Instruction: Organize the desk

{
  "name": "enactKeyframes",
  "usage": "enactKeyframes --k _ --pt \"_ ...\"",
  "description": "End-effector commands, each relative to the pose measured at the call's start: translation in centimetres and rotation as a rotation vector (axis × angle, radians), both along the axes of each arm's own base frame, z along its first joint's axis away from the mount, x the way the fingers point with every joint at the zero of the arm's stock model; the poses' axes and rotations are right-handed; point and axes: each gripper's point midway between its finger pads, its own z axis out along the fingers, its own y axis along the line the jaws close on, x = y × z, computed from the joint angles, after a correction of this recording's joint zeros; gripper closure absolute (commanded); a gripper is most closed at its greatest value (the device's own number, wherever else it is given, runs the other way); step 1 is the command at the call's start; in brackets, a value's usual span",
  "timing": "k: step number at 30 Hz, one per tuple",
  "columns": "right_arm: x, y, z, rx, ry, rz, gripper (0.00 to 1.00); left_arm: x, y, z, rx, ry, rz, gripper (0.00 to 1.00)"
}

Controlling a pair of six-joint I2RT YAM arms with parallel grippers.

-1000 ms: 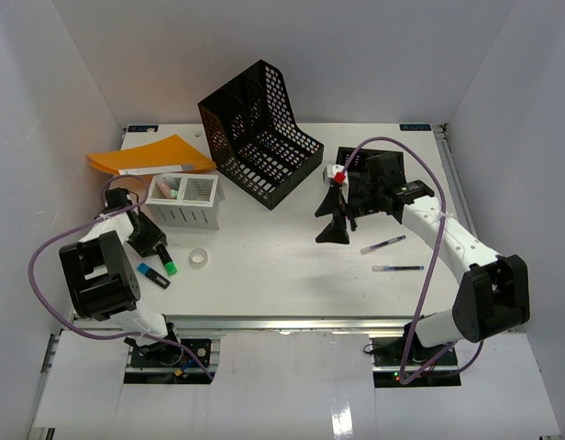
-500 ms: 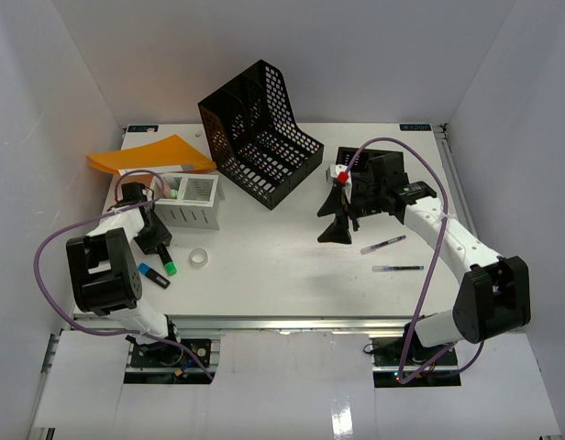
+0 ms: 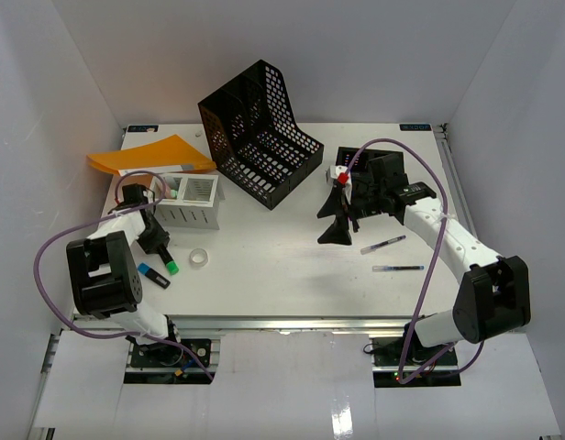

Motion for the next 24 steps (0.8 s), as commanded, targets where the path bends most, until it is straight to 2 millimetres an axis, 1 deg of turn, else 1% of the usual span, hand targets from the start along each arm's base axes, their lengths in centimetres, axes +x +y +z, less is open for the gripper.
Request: enactKeyframes --k 1,3,5,8,9,12,15,18,19,22,24 --pt "-0.2 0.0 1.0 0.028 -0.042 0.012 0.15 -1.6 -1.5 -1.3 -0.064 0.031 -0.001 0.83" --pt "-0.1 -0.1 0.9 0.027 -0.041 0.010 0.15 -1.2 -1.6 -0.2 -0.066 -0.009 0.005 0.89" --pt "-0.2 -0.1 0.7 0.025 -0.039 0.010 0.15 -0.7 -1.7 1.6 -0.065 -0.076 0.007 0.92" --pt "-0.3 -0.2 0.2 0.020 -0.037 0.013 0.15 0.2 -2.8 5.2 -0.105 -0.223 -0.013 0.95" --pt "-0.3 -0.2 0.1 0.018 -0.038 0.012 0.15 0.2 -3.0 7.3 -0.098 -0.303 -0.018 0.97" --pt "-0.1 -0.4 -0.3 0.013 -0.037 0.006 0.15 0.3 -4.0 10.9 -0.121 -0.452 -0.032 1.00" --pt "0.1 -0.5 -0.9 0.003 -0.030 0.001 0.15 -0.1 -5.2 13.6 -0.164 -0.570 -0.049 1.00" --pt "0.3 -0.7 -1.5 -0.006 -0.017 -0.005 0.15 0.0 -6.6 16.6 -0.204 -0.706 -0.106 1.00" --pt "0.3 -0.7 -1.7 -0.007 -0.013 -0.006 0.15 0.3 -7.1 17.5 -0.222 -0.747 -0.135 1.00" --pt "0.4 -0.8 -2.2 -0.013 -0.002 -0.007 0.15 1.5 -8.9 21.3 -0.270 -0.903 -0.252 1.00" --pt "0.5 -0.8 -2.5 -0.018 0.003 -0.007 0.15 2.3 -9.4 23.2 -0.270 -0.971 -0.311 1.00"
